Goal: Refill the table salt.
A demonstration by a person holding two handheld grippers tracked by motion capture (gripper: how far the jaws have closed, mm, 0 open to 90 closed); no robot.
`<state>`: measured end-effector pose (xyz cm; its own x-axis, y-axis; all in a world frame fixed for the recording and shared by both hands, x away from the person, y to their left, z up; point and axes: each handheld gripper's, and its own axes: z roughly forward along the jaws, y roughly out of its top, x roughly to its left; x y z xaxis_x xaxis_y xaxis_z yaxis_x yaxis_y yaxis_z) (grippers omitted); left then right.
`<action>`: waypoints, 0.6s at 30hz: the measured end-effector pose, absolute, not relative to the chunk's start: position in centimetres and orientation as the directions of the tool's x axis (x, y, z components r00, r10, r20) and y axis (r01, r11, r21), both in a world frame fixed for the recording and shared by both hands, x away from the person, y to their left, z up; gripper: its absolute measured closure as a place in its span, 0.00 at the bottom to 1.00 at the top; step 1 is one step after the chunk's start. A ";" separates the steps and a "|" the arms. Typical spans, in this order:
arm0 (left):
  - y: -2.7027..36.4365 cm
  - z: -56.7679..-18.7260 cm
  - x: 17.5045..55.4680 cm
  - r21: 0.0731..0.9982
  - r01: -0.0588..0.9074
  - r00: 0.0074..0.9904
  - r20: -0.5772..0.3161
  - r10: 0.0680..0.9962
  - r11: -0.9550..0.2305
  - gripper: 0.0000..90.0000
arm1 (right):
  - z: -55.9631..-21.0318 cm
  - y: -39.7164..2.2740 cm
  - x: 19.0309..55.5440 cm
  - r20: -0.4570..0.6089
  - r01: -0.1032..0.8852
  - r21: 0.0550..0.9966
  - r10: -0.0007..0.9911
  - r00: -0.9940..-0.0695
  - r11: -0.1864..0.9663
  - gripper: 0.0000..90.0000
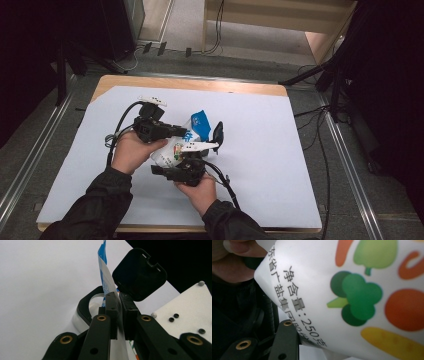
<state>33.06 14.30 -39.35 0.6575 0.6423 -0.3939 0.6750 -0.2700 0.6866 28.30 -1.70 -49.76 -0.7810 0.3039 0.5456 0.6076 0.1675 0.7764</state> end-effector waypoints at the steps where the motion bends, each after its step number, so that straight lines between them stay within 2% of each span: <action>1: 14.3 -39.4 33.1 0.684 0.677 0.657 -0.394 0.643 -0.272 0.96 | -49.8 -1.7 28.3 0.550 0.612 0.773 0.303 -0.778 0.167 0.69; 18: 14.5 -39.2 33.0 0.675 0.681 0.653 -0.384 0.653 -0.285 0.98 | -50.0 -1.7 28.4 0.569 0.625 0.763 0.288 -0.771 0.165 0.70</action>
<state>32.97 14.52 -39.19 0.6533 0.6528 -0.3836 0.6807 -0.2846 0.6750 28.37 -1.67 -49.95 -0.7706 0.2879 0.5686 0.6247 0.1649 0.7632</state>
